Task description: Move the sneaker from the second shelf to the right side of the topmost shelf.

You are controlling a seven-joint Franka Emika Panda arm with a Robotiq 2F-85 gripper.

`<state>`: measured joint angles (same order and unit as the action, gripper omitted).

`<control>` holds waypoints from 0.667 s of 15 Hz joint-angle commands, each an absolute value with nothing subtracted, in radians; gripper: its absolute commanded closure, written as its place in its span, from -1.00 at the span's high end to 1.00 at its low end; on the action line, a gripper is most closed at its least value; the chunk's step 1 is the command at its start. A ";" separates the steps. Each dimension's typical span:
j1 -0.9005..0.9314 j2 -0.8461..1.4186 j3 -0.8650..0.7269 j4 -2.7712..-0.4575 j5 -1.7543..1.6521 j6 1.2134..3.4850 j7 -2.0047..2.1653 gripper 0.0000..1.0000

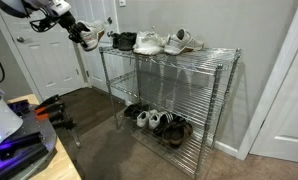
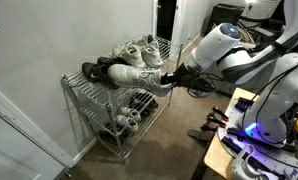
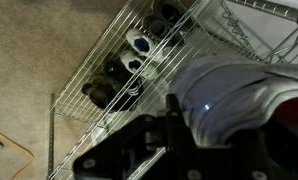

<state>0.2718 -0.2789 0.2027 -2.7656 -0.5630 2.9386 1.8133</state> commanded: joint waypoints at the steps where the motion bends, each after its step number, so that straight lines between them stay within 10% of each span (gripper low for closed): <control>1: 0.270 -0.269 0.202 -2.764 -0.563 2.944 1.813 -0.72; 10: 0.278 -0.280 0.188 -2.752 -0.549 2.938 1.795 -0.86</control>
<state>0.2706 -0.2649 0.2025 -2.7633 -0.5631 2.9433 1.8130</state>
